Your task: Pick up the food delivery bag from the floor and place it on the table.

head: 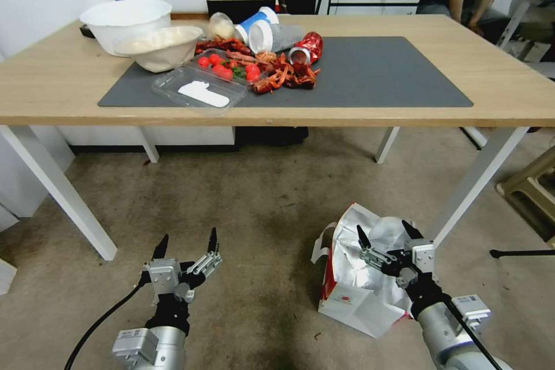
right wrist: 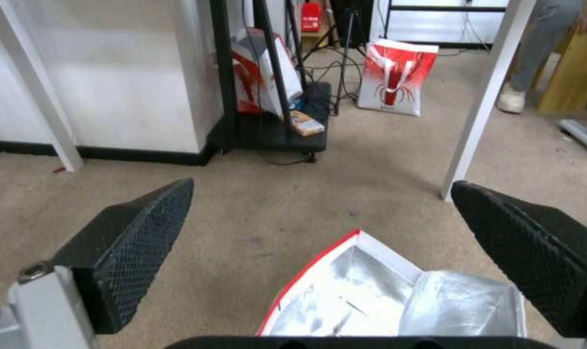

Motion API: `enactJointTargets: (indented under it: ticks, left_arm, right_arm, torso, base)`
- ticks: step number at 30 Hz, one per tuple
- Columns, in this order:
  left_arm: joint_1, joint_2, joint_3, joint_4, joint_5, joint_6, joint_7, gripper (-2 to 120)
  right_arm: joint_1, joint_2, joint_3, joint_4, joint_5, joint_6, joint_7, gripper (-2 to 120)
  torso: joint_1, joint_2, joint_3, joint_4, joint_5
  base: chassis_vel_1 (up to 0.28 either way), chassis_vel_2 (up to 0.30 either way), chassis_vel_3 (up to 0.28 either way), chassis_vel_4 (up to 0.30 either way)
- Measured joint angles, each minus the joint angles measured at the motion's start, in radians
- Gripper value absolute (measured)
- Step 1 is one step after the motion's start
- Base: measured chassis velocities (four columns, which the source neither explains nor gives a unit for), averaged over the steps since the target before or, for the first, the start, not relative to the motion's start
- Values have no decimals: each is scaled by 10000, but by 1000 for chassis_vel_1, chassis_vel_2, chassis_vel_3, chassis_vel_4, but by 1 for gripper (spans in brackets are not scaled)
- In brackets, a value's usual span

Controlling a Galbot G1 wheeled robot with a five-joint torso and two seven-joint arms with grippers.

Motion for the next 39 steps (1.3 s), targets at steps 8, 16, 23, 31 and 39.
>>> enactJointTargets:
  ticks: [8, 16, 23, 31, 39]
  left_arm:
    - [-28, 0, 17, 52, -50, 5, -2, 100]
    - [-56, 0, 2, 92, -62, -14, 6, 100]
    - [-77, 0, 33, 140, -44, -23, 16, 100]
    - [-79, 0, -8, 165, -65, -96, 17, 100]
    - [-52, 0, -4, 134, -128, -104, 2, 100]
  right_arm:
    - [11, -8, 31, -38, -1, 8, 3, 100]
    - [18, -5, 20, -61, -5, 57, 66, 100]
    - [65, -51, -11, -152, -7, 49, 129, 100]
    - [69, -81, -48, -203, -37, -12, 117, 100]
    - [100, -47, -23, -219, -146, -23, 19, 100]
  torso:
    - [-138, -464, -324, 0, 0]
    - [-247, -865, -617, 0, 0]
    - [-305, -1124, -818, 0, 0]
    - [-402, -1581, -1176, 0, 1]
    - [-461, -1888, -1424, 0, 0]
  base:
    - [0, 0, 0, 0]
    - [0, 0, 0, 0]
    - [0, 0, 0, 0]
    - [0, 0, 0, 0]
    - [0, 0, 0, 0]
